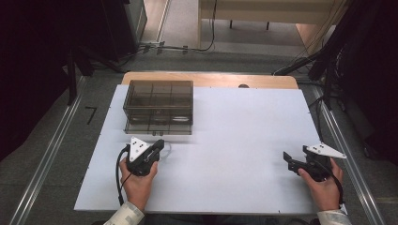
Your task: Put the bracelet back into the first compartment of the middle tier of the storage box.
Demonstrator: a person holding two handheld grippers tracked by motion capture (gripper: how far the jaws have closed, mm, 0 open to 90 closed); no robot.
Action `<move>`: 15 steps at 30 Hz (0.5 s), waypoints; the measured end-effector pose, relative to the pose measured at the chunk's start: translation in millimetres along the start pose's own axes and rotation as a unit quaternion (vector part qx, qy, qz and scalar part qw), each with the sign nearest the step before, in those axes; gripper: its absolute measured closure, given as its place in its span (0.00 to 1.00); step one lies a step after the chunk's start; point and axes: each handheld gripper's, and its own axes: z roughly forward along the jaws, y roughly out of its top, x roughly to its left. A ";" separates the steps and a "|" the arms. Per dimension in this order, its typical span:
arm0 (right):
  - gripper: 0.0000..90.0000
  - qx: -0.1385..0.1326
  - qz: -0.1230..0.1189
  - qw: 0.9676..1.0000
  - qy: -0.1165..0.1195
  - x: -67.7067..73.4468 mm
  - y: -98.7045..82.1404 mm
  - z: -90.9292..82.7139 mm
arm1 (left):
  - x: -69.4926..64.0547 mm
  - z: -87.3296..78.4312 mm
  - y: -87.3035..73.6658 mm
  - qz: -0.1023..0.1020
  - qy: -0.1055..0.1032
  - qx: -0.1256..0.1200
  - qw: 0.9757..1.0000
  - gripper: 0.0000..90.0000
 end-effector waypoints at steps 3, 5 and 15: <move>0.19 0.000 0.001 1.000 0.000 0.2 0.1 0.0 | 2.0 -2.4 1.2 -0.002 0.005 -0.007 1.000 0.98; 0.19 0.000 0.001 1.000 0.000 0.2 0.1 0.1 | 3.6 -3.7 1.9 -0.005 0.007 -0.013 1.000 0.98; 0.19 0.001 0.002 1.000 0.000 0.4 0.0 0.5 | 12.8 -11.6 5.4 -0.018 0.025 -0.040 0.999 0.98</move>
